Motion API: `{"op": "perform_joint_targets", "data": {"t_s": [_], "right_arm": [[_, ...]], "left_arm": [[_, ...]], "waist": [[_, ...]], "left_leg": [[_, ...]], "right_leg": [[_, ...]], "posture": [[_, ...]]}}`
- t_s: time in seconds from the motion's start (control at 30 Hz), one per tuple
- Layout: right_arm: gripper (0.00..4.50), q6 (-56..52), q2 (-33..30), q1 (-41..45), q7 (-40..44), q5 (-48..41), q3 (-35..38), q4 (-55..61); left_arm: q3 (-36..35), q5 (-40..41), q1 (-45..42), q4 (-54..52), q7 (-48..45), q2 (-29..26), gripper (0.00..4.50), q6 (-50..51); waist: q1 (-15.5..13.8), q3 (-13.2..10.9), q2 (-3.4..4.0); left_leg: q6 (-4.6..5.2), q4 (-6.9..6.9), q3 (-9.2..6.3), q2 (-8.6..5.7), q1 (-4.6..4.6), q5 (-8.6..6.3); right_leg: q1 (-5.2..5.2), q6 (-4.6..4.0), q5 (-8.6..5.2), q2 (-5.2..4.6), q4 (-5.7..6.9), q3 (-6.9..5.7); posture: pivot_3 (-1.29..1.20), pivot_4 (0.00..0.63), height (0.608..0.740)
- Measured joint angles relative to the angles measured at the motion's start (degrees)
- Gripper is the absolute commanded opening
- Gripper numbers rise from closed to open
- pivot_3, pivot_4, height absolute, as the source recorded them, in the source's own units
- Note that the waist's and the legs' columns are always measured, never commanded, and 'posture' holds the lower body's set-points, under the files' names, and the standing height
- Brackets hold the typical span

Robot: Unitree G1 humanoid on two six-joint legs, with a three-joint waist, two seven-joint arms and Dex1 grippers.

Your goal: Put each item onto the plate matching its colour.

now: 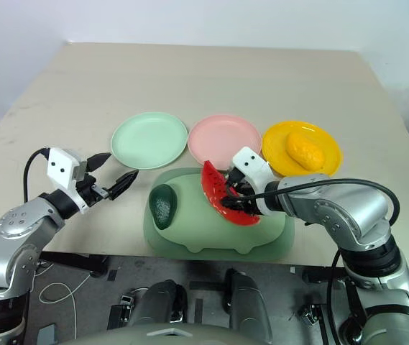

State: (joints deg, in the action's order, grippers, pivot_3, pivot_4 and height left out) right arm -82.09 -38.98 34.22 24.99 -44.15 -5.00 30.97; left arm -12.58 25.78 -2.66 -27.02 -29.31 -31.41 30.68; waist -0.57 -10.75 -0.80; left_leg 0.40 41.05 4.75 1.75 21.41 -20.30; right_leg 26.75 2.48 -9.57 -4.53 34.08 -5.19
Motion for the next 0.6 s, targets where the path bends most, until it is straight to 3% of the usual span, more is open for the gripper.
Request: {"op": "perform_joint_targets", "data": {"t_s": [0.2,0.43,0.57,0.6], "right_arm": [[1.82,8.15,0.93,10.61,2.11,3.63,1.67,-9.25],[1.82,31.96,3.33,14.7,7.22,22.88,-12.3,-32.29],[1.82,38.86,6.31,15.84,10.19,28.11,-14.47,-41.31],[2.14,40.2,6.35,16.07,11.05,29.09,-14.48,-42.2]], "left_arm": [[-0.13,0.04,-0.24,-0.03,-0.05,-0.04,4.5,0.02],[0.04,0.24,-0.94,-0.08,-0.27,-0.23,4.5,0.38],[0.04,0.49,-1.27,-0.43,-0.09,-0.35,4.5,0.86],[0.0,0.6,-1.16,-0.81,0.03,-0.41,4.5,1.27]], "waist": [[0.1,0.0,0.0],[0.17,0.0,0.0],[0.31,-0.02,0.03],[0.32,-0.02,0.03]], "left_leg": [[0.0,-0.01,0.01,0.0,0.0,0.0],[0.0,-0.01,0.05,-0.04,0.01,0.0],[-0.01,-0.01,0.06,-0.02,0.04,0.01],[-0.01,-0.01,0.06,-0.01,0.04,0.01]], "right_leg": [[0.0,0.0,0.0,0.02,-0.01,0.0],[0.01,0.0,0.0,0.01,0.0,0.0],[0.04,0.01,0.01,0.01,0.03,-0.01],[0.04,0.01,0.01,0.01,0.03,0.0]], "posture": [[0.0,0.15,0.74],[0.0,0.15,0.74],[0.0,0.15,0.74],[0.0,0.15,0.74]]}}
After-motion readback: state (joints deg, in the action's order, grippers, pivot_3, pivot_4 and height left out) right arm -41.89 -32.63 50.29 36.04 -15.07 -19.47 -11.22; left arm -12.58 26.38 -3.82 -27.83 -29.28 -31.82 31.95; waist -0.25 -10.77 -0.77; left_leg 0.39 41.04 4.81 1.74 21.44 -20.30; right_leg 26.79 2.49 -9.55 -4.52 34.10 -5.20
